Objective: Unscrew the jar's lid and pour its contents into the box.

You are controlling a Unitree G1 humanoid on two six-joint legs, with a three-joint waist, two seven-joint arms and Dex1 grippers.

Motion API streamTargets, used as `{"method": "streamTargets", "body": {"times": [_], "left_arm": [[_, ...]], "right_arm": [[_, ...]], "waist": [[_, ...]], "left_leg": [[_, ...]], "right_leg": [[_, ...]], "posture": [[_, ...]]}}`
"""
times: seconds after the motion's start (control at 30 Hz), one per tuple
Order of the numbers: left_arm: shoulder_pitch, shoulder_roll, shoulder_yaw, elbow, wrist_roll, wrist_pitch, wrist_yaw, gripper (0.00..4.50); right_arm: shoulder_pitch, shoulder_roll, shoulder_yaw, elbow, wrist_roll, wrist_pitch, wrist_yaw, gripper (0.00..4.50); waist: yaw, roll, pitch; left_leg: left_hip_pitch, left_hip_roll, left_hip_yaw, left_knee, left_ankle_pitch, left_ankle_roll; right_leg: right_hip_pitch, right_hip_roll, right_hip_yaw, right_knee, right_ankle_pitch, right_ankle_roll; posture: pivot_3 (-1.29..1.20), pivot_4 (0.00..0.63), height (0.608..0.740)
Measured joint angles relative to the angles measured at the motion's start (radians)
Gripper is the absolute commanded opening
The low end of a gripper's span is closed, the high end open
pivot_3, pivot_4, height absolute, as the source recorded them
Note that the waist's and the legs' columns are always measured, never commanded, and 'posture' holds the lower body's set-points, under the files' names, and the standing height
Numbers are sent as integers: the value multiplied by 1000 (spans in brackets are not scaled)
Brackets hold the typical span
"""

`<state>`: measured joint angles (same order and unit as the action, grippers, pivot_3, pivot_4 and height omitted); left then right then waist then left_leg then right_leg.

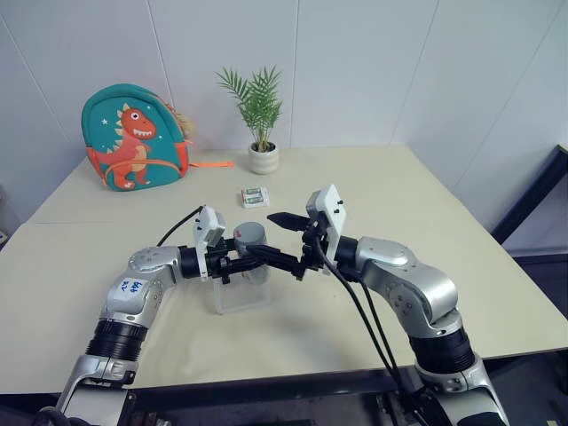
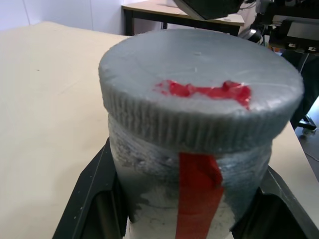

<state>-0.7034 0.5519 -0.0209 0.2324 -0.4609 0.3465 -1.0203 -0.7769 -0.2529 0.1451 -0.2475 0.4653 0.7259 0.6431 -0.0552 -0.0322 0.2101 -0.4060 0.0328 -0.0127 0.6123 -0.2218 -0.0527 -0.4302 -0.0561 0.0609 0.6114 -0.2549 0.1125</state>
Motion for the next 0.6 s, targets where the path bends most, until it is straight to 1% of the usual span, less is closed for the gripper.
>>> {"method": "streamTargets", "body": {"times": [0.2, 0.4, 0.6], "left_arm": [[0, -12, 0, 11, 18, 0, -9, 2010], [0, -15, 2, 12, 26, 0, -8, 2010], [0, -22, 5, 11, 30, -1, -8, 2010]], "right_arm": [[-32, 16, 36, 46, -84, 3, -81, 4500], [-43, 45, 37, 60, -90, 23, -99, 4500], [-51, 50, 46, 69, -89, 56, -97, 4500]], "waist": [[1, 0, 0], [1, 0, 0], [0, 0, 0]], "left_leg": [[0, 0, 0, 0, 0, 0], [0, 0, 0, 0, 0, 0], [0, 0, -1, 0, 0, 0]], "right_leg": [[0, 0, 0, 0, 0, 0], [0, 0, 0, 0, 0, 0], [0, 0, 0, 0, 0, 0]], "posture": [[0, 150, 740], [0, 150, 740], [0, 150, 740]]}}
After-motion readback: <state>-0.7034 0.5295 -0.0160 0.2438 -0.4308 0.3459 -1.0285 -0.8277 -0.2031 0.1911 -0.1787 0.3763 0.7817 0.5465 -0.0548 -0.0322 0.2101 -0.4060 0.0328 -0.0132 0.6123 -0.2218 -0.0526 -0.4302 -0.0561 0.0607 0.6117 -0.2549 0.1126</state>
